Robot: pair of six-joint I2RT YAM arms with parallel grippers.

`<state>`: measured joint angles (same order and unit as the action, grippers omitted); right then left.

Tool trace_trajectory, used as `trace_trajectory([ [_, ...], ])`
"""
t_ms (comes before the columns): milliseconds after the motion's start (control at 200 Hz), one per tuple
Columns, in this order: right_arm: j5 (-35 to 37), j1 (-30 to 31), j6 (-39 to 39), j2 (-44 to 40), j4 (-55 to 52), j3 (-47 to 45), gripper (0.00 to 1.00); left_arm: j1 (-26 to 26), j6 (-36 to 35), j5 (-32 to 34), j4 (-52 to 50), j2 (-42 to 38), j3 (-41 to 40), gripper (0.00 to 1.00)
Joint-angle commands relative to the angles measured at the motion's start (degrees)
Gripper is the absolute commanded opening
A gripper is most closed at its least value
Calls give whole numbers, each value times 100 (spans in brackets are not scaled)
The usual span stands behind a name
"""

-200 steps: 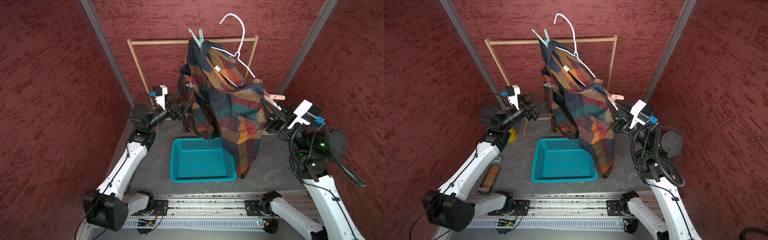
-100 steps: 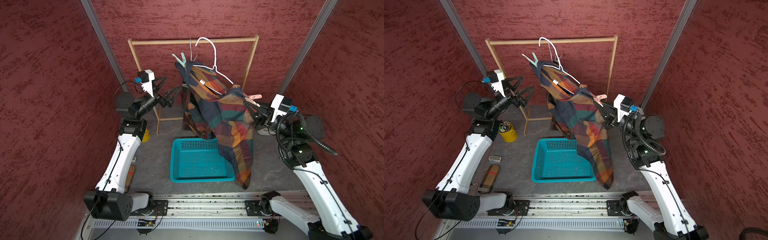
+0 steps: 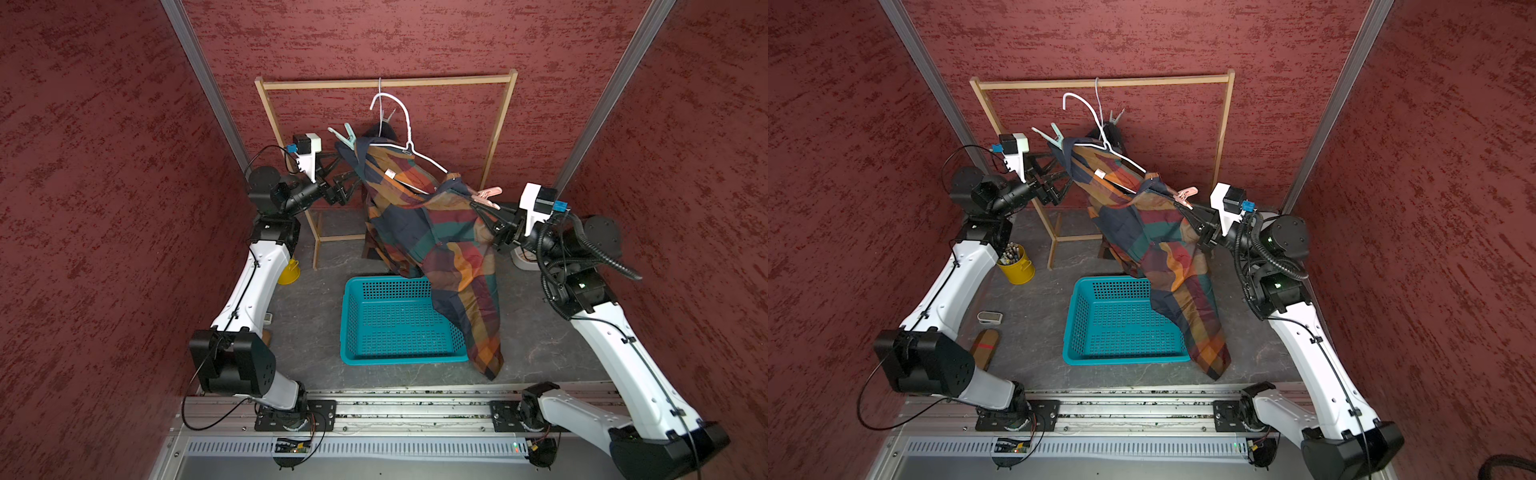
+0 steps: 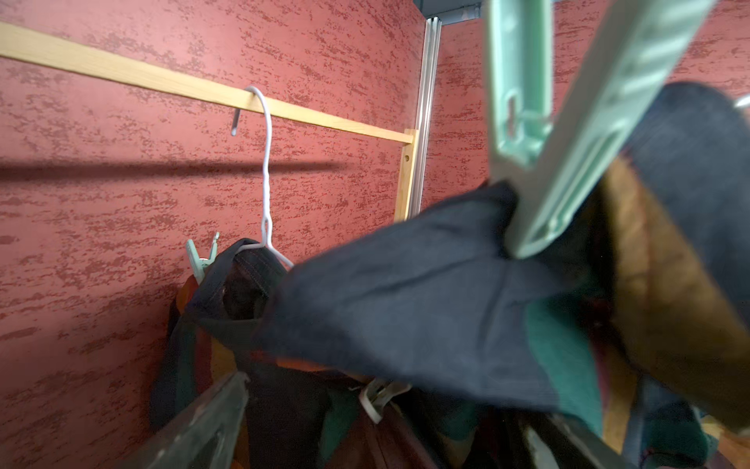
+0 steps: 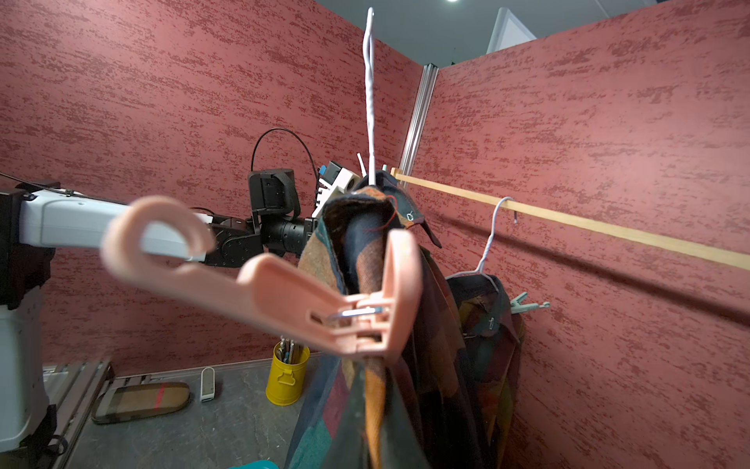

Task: Remove the clothespins securing long-sleeve shirts to the hanger
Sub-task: Pick up the hanger from the clothesline.

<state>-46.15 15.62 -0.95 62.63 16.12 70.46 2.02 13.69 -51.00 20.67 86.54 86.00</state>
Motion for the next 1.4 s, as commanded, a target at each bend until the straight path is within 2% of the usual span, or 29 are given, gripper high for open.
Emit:
trace_trajectory([
  [0, -313, -42, -46, 11, 347, 229, 0, -20, 45, -322, 191, 34, 199, 98],
  [401, -575, -120, -36, 247, 390, 292, 0, -112, -271, -690, -46, -5, 269, 94],
  [882, -945, -183, -191, 434, 128, 355, 0, -837, -236, -962, -34, -310, 91, 94],
  [1057, -1145, -192, -186, 525, 96, 381, 0, -855, -253, -1271, -15, -316, 100, 94],
  [1167, -1271, -200, -195, 583, 30, 443, 0, -853, -320, -1475, -93, -274, 140, 86],
  [1393, -1394, -218, -187, 671, 32, 513, 0, -853, -396, -1759, -300, -62, 316, 81],
])
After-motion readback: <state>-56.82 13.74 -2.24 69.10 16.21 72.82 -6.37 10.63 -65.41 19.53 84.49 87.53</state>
